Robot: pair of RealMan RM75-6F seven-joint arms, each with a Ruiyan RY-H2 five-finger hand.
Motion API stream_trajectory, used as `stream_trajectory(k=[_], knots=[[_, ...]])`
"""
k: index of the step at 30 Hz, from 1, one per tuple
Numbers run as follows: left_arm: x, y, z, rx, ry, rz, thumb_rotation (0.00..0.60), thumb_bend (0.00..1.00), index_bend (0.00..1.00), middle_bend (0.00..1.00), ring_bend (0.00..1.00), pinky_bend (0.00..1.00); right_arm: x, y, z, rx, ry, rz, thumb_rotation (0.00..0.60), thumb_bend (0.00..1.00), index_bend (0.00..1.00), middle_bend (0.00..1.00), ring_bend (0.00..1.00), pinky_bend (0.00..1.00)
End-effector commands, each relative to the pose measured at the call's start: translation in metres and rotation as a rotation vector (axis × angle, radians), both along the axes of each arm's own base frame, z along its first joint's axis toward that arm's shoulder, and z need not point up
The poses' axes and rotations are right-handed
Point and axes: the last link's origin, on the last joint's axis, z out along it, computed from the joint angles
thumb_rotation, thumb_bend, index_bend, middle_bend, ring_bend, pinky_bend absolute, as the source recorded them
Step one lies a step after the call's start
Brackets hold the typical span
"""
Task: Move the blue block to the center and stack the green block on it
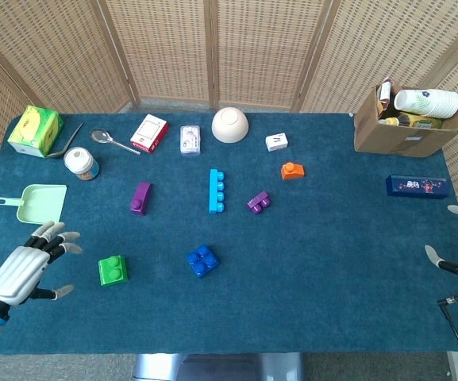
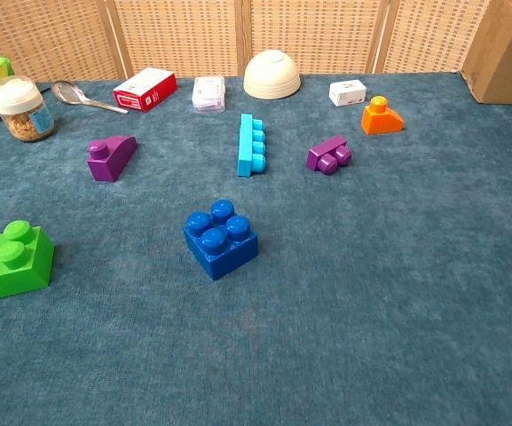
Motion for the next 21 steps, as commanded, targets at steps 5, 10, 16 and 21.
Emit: stream_trajectory(k=[5, 10, 16, 21], knots=[[-0.006, 0.001, -0.005, -0.070, 0.074, 0.002, 0.584, 0.24, 0.27, 0.16, 0.00, 0.00, 0.003, -0.003, -0.005, 0.015, -0.003, 0.012, 0.491, 0.24, 0.21, 0.14, 0.00, 0.00], [-0.009, 0.007, -0.011, -0.091, 0.065, 0.014, 0.583, 0.24, 0.25, 0.14, 0.00, 0.00, 0.004, -0.006, -0.010, 0.024, -0.009, 0.019, 0.487, 0.24, 0.21, 0.14, 0.00, 0.00], [-0.017, 0.024, -0.013, -0.145, 0.097, -0.050, 0.579, 0.24, 0.22, 0.07, 0.00, 0.00, 0.003, -0.008, -0.010, 0.018, -0.008, 0.016, 0.487, 0.24, 0.21, 0.14, 0.00, 0.00], [-0.019, 0.034, -0.013, -0.157, 0.130, -0.109, 0.585, 0.24, 0.24, 0.06, 0.00, 0.00, 0.003, -0.008, -0.008, 0.006, -0.008, 0.012, 0.490, 0.24, 0.21, 0.14, 0.00, 0.00]])
